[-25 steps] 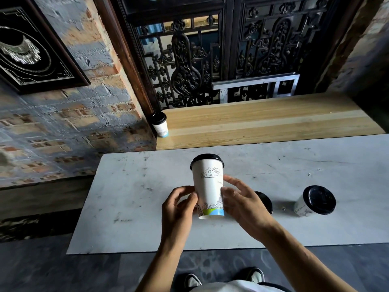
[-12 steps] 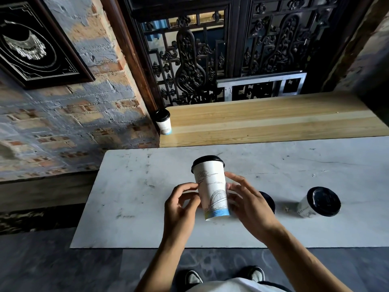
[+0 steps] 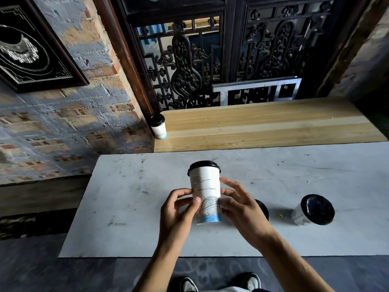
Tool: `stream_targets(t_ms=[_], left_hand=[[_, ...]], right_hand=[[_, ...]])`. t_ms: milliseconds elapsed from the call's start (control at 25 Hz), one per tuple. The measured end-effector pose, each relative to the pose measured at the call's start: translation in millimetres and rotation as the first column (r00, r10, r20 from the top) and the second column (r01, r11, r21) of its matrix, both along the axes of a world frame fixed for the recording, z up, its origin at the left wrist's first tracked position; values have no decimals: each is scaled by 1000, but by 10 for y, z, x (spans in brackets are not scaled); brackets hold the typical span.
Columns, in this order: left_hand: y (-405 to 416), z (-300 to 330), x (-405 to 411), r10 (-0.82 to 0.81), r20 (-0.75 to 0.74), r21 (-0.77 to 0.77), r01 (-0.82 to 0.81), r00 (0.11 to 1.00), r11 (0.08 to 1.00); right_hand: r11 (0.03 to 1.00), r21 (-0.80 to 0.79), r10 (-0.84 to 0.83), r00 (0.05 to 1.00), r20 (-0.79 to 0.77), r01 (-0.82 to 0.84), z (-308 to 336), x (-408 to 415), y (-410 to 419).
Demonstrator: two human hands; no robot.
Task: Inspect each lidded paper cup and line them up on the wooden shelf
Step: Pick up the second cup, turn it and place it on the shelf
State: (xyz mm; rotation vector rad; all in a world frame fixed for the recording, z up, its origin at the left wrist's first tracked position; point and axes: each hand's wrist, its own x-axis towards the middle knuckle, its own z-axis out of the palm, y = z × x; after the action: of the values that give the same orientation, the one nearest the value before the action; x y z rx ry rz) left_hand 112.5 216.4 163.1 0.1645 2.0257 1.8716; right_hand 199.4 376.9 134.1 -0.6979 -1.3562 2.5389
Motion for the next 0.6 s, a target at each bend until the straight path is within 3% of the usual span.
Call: stream_targets(t_ms=[120,320,440,600], left_hand=[[89,-6,-45,3,-17,-28,-3,1000,1000],[344,44,-228,4,-46,-54,-7,999,999],[553,85,-411,19,-47,-82,-23,999,996],[693,86,-630,20,34,-104,-16,999,994]], right_hand=[[997,69,37,999,12,-38,1,-44,113],[921,338,205,979,4,-194,167,-266,399],[857,447,232,966,112,-258,217,-539,651],[826,454,247,939,239,-334,104,-911,911]])
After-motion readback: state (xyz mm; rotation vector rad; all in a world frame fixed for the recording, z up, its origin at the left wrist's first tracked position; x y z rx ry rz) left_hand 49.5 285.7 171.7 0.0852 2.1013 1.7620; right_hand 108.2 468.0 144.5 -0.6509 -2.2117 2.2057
